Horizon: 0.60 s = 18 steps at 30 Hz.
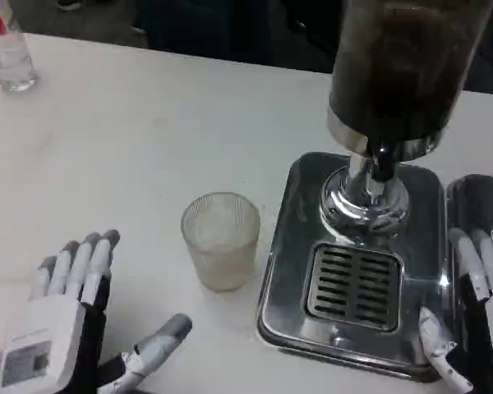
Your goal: Grasp the cup under the faucet to collect the drink, then remove the cup.
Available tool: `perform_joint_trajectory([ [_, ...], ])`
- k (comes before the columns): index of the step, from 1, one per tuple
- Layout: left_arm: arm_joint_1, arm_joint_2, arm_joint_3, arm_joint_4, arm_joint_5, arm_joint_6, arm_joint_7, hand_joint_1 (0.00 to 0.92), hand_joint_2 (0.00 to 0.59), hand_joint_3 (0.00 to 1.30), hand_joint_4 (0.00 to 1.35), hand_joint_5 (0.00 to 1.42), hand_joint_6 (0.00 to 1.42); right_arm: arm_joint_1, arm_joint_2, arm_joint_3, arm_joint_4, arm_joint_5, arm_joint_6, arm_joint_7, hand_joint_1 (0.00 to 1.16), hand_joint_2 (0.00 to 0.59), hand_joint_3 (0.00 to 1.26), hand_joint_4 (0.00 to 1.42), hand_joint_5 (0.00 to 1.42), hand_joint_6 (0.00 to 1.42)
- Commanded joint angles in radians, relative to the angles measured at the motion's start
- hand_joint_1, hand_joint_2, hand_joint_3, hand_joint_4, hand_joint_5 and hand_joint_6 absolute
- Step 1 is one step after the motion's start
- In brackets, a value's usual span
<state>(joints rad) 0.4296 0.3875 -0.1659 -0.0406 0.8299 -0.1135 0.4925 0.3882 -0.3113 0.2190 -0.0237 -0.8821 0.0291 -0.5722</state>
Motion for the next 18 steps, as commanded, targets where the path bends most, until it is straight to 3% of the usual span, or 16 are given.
perform_joint_trajectory([
  [1, -0.002, 0.001, 0.000, 0.000, -0.002, -0.003, -0.006, 0.000, 0.107, 0.00, 0.00, 0.00, 0.00, -0.005, 0.010, 0.005, 0.004, 0.002, 0.000, -0.002, 0.16, 0.538, 0.05, 0.00, 0.00, 0.00],
  [12, -0.007, 0.000, 0.007, -0.014, 0.009, -0.004, 0.016, 0.000, 0.107, 0.00, 0.00, 0.00, 0.00, -0.020, 0.005, 0.002, 0.017, 0.008, -0.006, 0.007, 0.16, 0.538, 0.06, 0.00, 0.00, 0.00],
  [18, -0.013, 0.006, 0.056, -0.031, -0.033, -0.039, 0.029, 0.000, 0.107, 0.00, 0.00, 0.00, 0.00, -0.052, 0.000, 0.017, 0.040, -0.001, -0.008, 0.021, 0.16, 0.538, 0.07, 0.01, 0.00, 0.00],
])
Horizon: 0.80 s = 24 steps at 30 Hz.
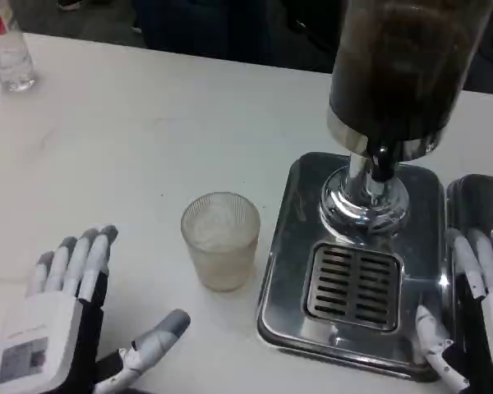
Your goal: Grasp the cup under the faucet to collect the drink, then remove the cup.
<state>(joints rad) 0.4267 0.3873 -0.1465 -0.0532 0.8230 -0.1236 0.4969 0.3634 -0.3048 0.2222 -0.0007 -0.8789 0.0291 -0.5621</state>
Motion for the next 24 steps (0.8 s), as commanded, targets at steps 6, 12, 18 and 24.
perform_joint_trajectory([
  [6, -0.078, 0.023, 0.084, 0.053, -0.088, -0.102, 0.033, 0.000, 0.057, 0.00, 0.00, 0.00, 0.00, -0.043, 0.010, 0.024, 0.014, -0.014, 0.010, -0.007, 0.17, 0.548, 0.07, 0.01, 0.00, 0.01],
  [12, -0.243, 0.033, 0.083, 0.296, -0.197, -0.254, 0.017, 0.000, 0.027, 0.00, 0.00, 0.00, 0.00, -0.017, 0.027, 0.023, -0.007, -0.026, 0.027, -0.021, 0.17, 0.549, 0.07, 0.01, 0.00, 0.03],
  [18, -0.401, 0.031, 0.043, 0.558, -0.229, -0.412, 0.046, 0.000, 0.010, 0.00, 0.00, 0.00, 0.00, 0.018, 0.028, 0.008, -0.045, -0.035, 0.045, -0.019, 0.17, 0.549, 0.07, 0.01, 0.00, 0.03],
  [24, -0.545, 0.021, -0.013, 0.791, -0.228, -0.519, 0.043, 0.000, 0.000, 0.00, 0.00, 0.00, 0.00, 0.032, 0.033, -0.001, -0.067, -0.042, 0.060, -0.023, 0.17, 0.549, 0.07, 0.02, 0.00, 0.03],
])
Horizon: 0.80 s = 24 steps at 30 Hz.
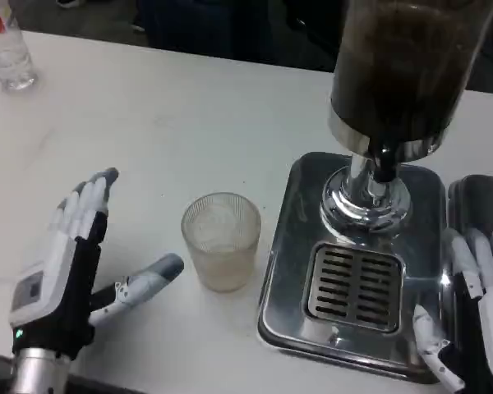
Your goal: Grasp the cup under the faucet to collect the drink, then remove the cup.
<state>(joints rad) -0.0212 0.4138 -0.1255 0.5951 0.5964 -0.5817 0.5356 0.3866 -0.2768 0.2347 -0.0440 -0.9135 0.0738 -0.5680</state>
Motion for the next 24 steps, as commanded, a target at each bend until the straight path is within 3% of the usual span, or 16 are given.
perform_joint_trajectory([
  [1, -0.117, -0.010, -0.040, 0.176, -0.004, -0.075, 0.008, 0.000, 0.000, 0.00, 0.00, 0.00, 0.00, 0.010, 0.006, -0.014, -0.027, -0.008, 0.018, -0.017, 0.17, 0.549, 0.08, 0.02, 0.00, 0.03],
  [11, -0.244, -0.048, -0.110, 0.376, 0.011, -0.129, 0.062, 0.000, 0.000, 0.00, 0.00, 0.00, 0.00, 0.017, 0.007, -0.011, -0.040, -0.012, 0.024, -0.012, 0.17, 0.549, 0.08, 0.02, 0.00, 0.04],
  [24, -0.288, -0.070, -0.203, 0.413, 0.051, -0.112, 0.079, 0.000, 0.000, 0.00, 0.00, 0.00, 0.00, 0.051, 0.009, -0.002, -0.070, -0.017, 0.036, -0.001, 0.17, 0.539, 0.08, 0.02, 0.00, 0.05],
])
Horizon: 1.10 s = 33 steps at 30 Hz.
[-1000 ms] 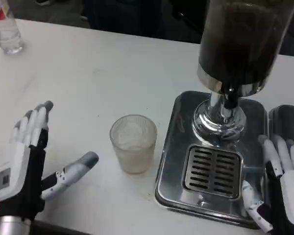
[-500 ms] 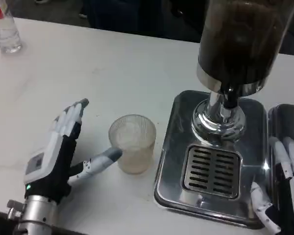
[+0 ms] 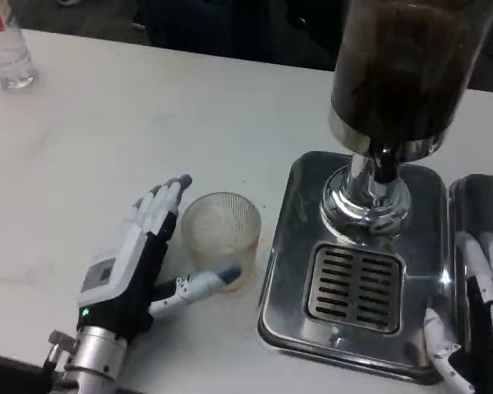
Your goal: Grasp the cup under the faucet to collect the drink, then remove the cup.
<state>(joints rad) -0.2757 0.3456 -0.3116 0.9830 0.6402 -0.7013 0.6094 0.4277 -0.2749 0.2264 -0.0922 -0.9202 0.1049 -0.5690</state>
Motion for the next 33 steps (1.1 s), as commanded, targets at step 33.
perform_joint_trajectory([
  [33, -0.086, -0.087, -0.031, 0.156, -0.040, -0.059, 0.027, 0.347, 0.028, 0.00, 0.00, 0.13, 0.07, 0.052, 0.022, 0.009, -0.068, -0.008, 0.023, 0.010, 0.18, 0.516, 0.08, 0.03, 0.04, 0.11],
])
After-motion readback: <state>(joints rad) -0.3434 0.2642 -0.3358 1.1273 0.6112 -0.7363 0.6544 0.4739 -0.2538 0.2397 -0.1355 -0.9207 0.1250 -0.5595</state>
